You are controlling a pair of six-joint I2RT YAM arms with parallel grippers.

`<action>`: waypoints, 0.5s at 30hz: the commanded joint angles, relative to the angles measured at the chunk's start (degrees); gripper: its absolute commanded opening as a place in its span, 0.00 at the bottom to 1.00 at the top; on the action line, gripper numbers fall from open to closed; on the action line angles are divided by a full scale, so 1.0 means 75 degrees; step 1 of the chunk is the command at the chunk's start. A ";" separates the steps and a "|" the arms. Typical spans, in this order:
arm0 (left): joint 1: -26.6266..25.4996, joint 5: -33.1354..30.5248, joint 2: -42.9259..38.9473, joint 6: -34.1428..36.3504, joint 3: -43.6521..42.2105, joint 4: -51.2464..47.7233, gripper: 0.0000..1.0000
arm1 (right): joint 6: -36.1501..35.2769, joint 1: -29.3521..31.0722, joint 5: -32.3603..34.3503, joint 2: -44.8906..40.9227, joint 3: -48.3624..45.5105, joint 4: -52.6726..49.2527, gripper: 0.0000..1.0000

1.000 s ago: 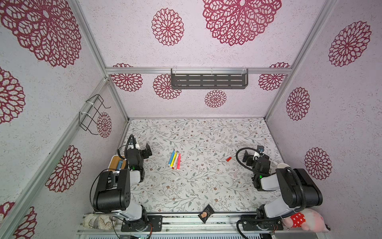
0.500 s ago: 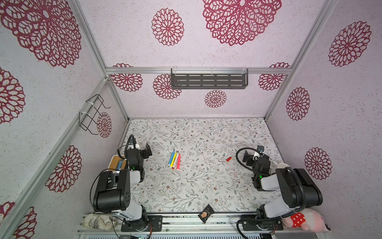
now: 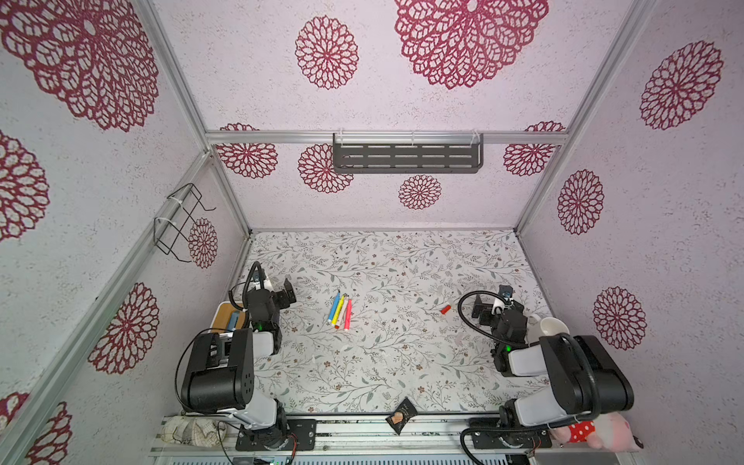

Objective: Insert the pens into the pen caps
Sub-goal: 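Move the left gripper over the markers while the right gripper approaches the caps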

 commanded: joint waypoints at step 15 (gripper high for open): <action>0.0466 -0.0404 -0.3619 -0.3820 0.3805 -0.9814 0.99 | 0.5382 0.0147 0.1203 -0.3267 0.4516 -0.9518 0.99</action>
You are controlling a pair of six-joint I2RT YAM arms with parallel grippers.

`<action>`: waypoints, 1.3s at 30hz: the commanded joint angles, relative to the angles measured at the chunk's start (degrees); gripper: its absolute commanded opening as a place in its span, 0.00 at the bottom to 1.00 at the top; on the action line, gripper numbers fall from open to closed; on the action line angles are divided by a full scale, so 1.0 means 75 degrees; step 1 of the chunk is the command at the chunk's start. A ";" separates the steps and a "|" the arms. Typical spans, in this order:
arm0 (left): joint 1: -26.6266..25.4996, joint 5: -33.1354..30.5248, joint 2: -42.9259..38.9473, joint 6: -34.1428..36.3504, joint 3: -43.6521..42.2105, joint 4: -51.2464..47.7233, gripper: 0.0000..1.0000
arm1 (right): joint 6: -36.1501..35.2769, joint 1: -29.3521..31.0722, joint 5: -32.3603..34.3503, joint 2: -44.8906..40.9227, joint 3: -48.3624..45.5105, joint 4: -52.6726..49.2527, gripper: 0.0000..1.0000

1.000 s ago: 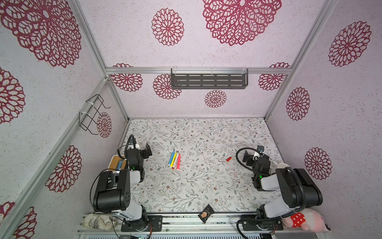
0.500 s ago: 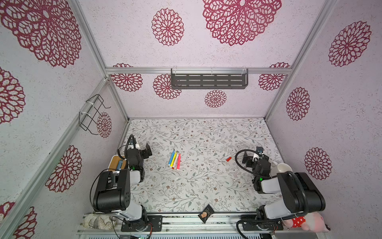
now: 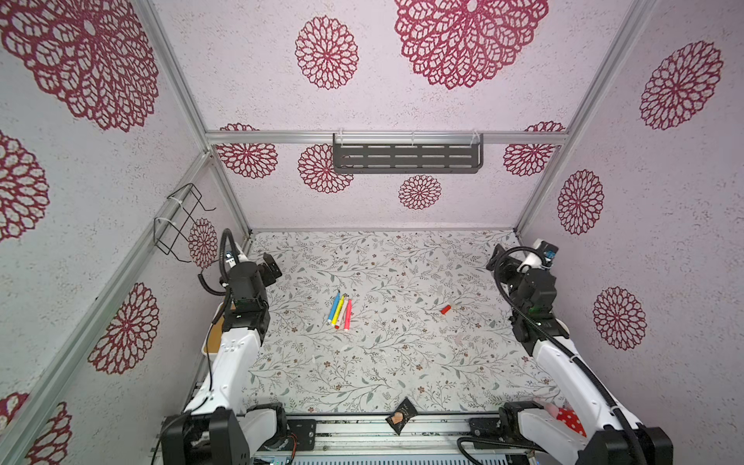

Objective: Insert the pens into the pen caps
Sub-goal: 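Move the left gripper over the markers while the right gripper approaches the caps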

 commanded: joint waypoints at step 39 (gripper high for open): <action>-0.6673 0.0123 0.1026 -0.2834 0.0660 -0.4737 0.92 | 0.1470 0.2560 -0.1392 -0.0845 0.0727 -0.7109 0.99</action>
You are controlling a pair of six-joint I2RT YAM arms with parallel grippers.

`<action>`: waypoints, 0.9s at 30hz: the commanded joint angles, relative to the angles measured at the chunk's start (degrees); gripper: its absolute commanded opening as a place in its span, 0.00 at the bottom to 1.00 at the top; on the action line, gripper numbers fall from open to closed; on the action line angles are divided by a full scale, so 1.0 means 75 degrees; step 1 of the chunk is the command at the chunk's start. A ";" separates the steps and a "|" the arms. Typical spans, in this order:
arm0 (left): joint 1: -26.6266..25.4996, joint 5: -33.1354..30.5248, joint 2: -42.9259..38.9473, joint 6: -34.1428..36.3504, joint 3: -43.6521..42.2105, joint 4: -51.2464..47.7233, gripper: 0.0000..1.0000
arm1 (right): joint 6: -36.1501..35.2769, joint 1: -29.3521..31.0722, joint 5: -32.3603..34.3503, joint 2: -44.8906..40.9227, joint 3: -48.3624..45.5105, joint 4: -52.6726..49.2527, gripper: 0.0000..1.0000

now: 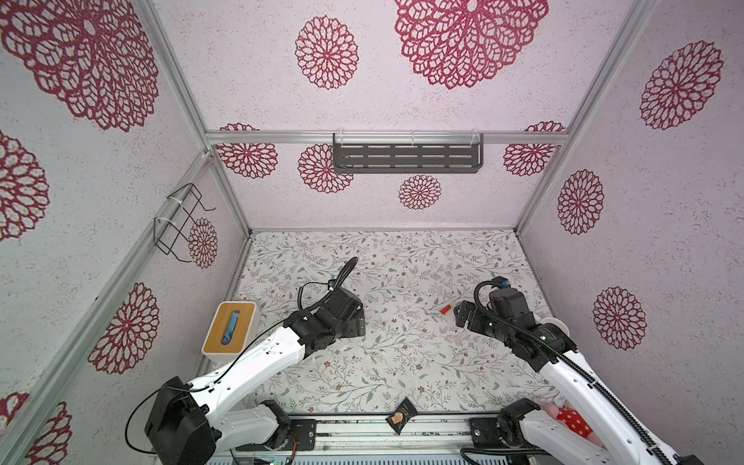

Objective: Insert the pens into the pen caps
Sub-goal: 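Move the left gripper over the markers while the right gripper approaches the caps, then lower the left gripper and grasp the pink marker at its base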

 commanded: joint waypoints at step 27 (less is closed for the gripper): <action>0.1312 0.1392 0.3248 0.1021 0.1152 0.0973 0.73 | 0.0332 0.0024 -0.0072 0.2091 0.0774 0.0928 0.99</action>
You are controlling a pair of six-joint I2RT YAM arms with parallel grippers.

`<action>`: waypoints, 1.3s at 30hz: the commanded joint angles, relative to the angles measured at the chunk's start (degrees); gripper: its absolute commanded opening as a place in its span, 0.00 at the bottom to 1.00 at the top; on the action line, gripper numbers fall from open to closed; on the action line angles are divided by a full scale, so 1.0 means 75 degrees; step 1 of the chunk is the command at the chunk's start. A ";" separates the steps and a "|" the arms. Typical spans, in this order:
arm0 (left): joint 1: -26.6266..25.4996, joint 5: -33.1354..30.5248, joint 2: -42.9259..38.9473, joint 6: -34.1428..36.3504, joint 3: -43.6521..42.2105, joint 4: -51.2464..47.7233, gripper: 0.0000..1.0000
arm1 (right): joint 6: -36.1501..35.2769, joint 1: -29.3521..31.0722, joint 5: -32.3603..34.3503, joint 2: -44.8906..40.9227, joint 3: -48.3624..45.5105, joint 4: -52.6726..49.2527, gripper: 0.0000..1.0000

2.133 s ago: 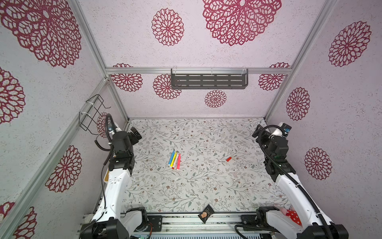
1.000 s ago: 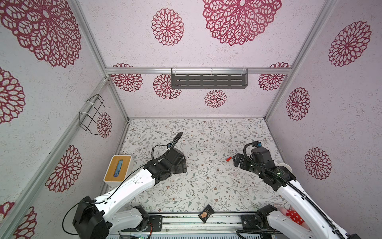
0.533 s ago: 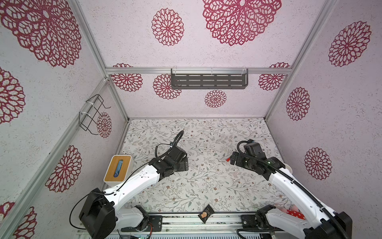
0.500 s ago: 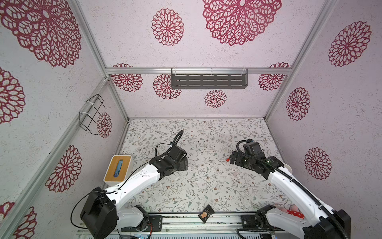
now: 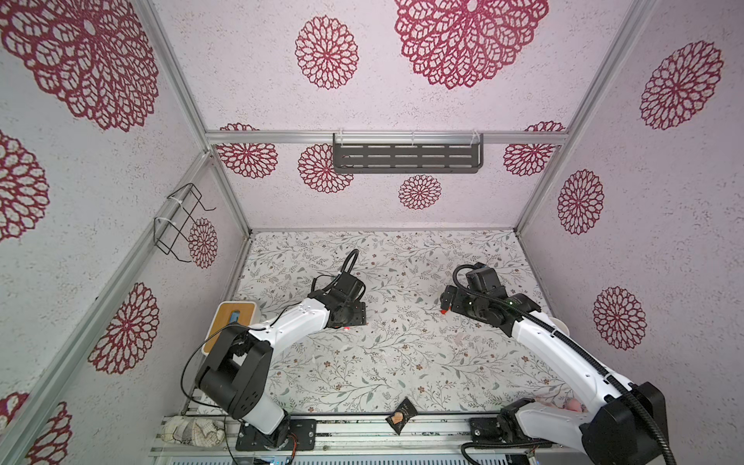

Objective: Insert the pens into the pen caps
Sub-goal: 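Lower the left gripper and grasp the pink marker at its base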

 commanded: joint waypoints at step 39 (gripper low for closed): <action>0.0227 -0.0166 0.1777 0.0111 0.1367 -0.0884 0.54 | 0.0540 0.0026 -0.0346 -0.0153 -0.0460 0.0633 0.96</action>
